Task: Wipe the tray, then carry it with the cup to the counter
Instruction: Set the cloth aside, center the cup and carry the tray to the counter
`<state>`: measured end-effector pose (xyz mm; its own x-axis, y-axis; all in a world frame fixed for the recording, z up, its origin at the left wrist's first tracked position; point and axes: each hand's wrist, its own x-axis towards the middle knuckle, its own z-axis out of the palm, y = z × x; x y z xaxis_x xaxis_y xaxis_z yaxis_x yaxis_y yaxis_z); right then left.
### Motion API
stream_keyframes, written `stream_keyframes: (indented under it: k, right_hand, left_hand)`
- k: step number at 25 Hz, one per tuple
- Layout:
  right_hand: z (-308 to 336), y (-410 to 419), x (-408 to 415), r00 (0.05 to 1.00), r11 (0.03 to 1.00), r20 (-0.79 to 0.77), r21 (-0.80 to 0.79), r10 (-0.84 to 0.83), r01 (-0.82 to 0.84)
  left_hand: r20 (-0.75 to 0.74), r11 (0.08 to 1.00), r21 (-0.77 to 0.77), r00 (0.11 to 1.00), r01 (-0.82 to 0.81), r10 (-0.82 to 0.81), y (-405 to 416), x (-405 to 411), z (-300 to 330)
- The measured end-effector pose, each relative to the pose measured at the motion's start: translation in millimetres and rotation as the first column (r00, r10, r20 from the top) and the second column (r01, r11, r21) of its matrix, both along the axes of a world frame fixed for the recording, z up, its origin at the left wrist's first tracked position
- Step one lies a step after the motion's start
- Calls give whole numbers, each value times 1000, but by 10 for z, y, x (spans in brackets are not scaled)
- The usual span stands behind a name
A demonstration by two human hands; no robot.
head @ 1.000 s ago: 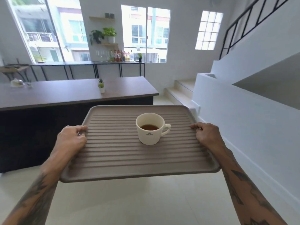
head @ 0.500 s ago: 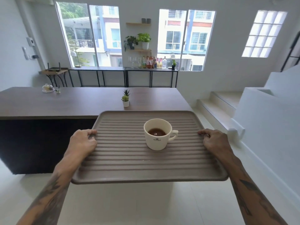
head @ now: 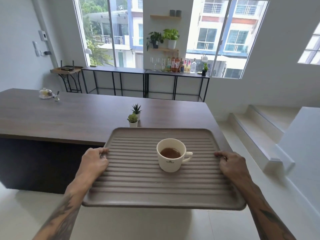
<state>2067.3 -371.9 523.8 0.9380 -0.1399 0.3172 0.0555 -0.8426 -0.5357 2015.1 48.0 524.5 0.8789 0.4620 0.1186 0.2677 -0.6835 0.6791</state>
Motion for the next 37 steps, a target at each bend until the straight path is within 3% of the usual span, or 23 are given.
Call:
stream_keyframes:
  k: [5, 14, 25, 37]
  right_hand:
    - [-408, 8, 834, 998, 997, -2, 41, -70, 70]
    - [-908, -55, 1719, 993, 992, -41, 48, -114, 116]
    - [-1059, 27, 2683, 1000, 997, 1, 71, -8, 8]
    - [-1174, 123, 2969, 993, 990, 9, 87, -117, 116]
  left_hand:
    - [-26, 998, -4, 998, 64, -64, -12, 973, -392]
    - [15, 991, -112, 997, 70, -69, -269, 1927, -881]
    - [12, 995, -68, 997, -75, 76, -274, 2613, -1038]
    - [70, 997, 27, 995, -68, 66, -185, 3142, -1118]
